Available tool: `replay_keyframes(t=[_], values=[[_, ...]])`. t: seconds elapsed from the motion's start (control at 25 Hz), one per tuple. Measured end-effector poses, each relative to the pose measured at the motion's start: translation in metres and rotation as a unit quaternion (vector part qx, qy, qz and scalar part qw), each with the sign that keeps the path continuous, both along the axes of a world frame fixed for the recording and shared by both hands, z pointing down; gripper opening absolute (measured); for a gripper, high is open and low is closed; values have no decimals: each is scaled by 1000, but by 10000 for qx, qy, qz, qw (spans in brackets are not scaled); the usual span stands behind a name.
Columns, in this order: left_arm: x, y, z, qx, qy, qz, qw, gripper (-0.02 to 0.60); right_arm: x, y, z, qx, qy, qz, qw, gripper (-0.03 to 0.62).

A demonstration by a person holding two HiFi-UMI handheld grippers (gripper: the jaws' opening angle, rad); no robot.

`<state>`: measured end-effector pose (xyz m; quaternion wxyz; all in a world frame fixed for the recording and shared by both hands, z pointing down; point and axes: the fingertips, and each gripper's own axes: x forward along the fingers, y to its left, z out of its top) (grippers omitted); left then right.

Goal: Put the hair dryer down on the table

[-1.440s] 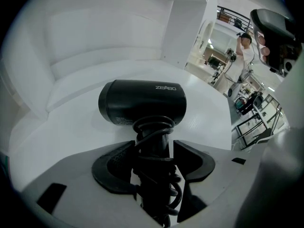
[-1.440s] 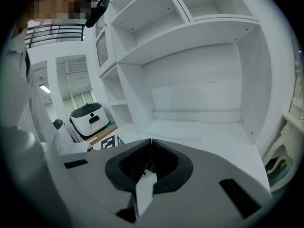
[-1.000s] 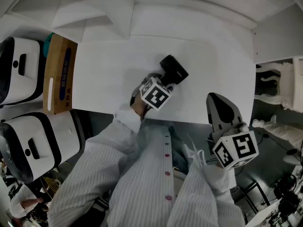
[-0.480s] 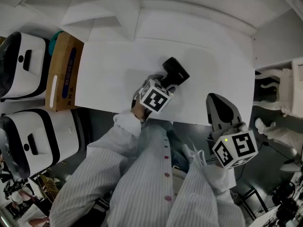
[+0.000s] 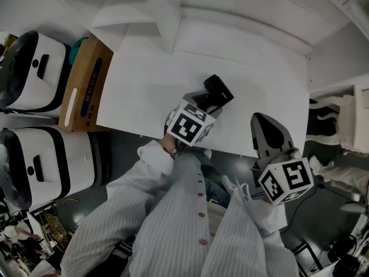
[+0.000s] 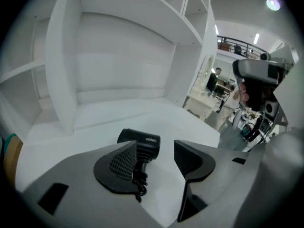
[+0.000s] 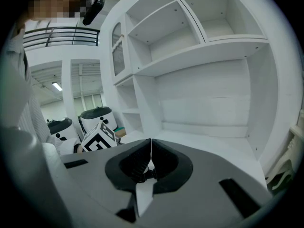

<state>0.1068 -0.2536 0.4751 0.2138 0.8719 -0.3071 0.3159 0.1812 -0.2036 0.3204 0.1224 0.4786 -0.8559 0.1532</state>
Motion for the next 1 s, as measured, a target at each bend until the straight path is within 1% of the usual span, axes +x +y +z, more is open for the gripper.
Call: replay_keyframes(t=[0.12,0.28,0.4,0.56,0.76,1.0], values=[[4,2,-26,131,349,-96,9993,236,-3,1,-4,85,-16,-66,9999,12],[9,3,-66,498,673,-116,9964,209,-6,0,-11,202,-31,-151,9997,12],[12,7,-98,760,968,-107,9923,187,-9,-1,-18,295,-37,-203,9994,12],[14,12,-136,1078,1329,-83,9852,140,-13,-5,-28,444,-49,-268,9986,12],[14,17,-166,1409,1591,-90,9771,63,-18,-8,-39,612,-65,-340,9975,12],[17,24,-185,1483,1852,-40,9715,23,-22,-13,-50,754,-66,-401,9963,12]])
